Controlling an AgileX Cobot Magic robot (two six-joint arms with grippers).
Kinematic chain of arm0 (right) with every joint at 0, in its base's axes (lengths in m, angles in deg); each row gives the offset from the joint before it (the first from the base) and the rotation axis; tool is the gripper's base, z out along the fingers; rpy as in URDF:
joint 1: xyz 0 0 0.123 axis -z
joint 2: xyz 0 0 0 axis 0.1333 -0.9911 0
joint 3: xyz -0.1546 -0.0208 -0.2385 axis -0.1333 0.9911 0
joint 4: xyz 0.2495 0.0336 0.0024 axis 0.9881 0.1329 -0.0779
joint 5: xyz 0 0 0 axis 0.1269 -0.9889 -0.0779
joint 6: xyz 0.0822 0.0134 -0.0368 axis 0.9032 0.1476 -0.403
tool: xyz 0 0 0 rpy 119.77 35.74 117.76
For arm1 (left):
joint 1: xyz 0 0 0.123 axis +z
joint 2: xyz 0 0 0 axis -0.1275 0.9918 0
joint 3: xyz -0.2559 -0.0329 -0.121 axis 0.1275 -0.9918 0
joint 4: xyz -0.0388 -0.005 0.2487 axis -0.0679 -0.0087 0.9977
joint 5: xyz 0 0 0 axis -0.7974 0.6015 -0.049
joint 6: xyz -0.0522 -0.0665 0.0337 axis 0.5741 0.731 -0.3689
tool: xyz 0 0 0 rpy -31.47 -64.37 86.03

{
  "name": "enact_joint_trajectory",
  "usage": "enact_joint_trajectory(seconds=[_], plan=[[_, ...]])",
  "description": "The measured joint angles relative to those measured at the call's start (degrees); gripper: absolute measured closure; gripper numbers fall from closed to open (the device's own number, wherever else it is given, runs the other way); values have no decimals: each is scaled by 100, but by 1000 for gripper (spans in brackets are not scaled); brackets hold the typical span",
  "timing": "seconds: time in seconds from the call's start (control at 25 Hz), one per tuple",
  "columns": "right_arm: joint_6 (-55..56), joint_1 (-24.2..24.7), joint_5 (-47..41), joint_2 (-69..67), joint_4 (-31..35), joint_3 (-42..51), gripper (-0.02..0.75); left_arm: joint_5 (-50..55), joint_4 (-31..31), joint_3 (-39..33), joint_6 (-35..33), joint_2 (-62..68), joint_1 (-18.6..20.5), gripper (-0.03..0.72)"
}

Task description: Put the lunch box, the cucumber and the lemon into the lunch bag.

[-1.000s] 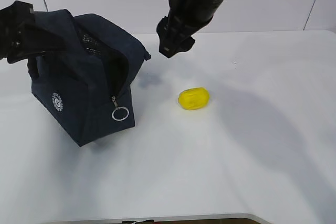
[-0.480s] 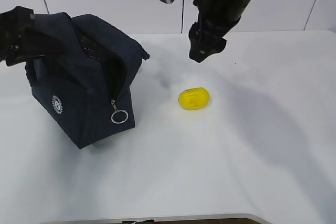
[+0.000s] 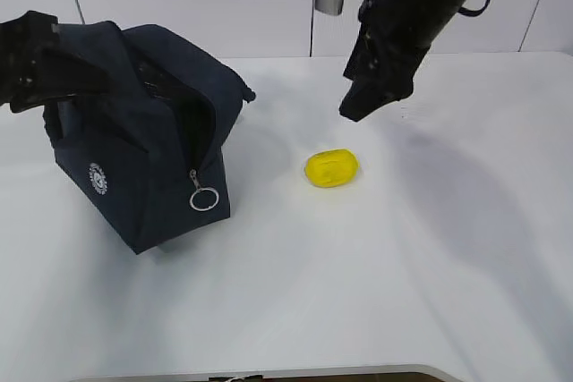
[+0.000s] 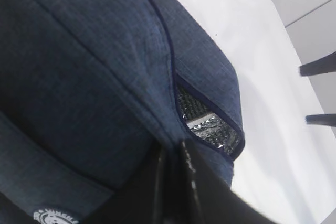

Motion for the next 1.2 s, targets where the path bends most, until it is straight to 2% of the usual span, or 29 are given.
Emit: enact_joint_trajectory(seconds=[0.48, 0.84, 1.2], plan=[[-2204, 42, -12, -870, 312, 0, 225, 0, 0, 0, 0, 0, 0, 686], [-2350, 42, 613, -1174, 333, 0, 201, 0, 9, 0, 0, 0, 0, 686], [-2362, 42, 649, -1407, 333, 0, 164, 0, 9, 0, 0, 0, 0, 686]])
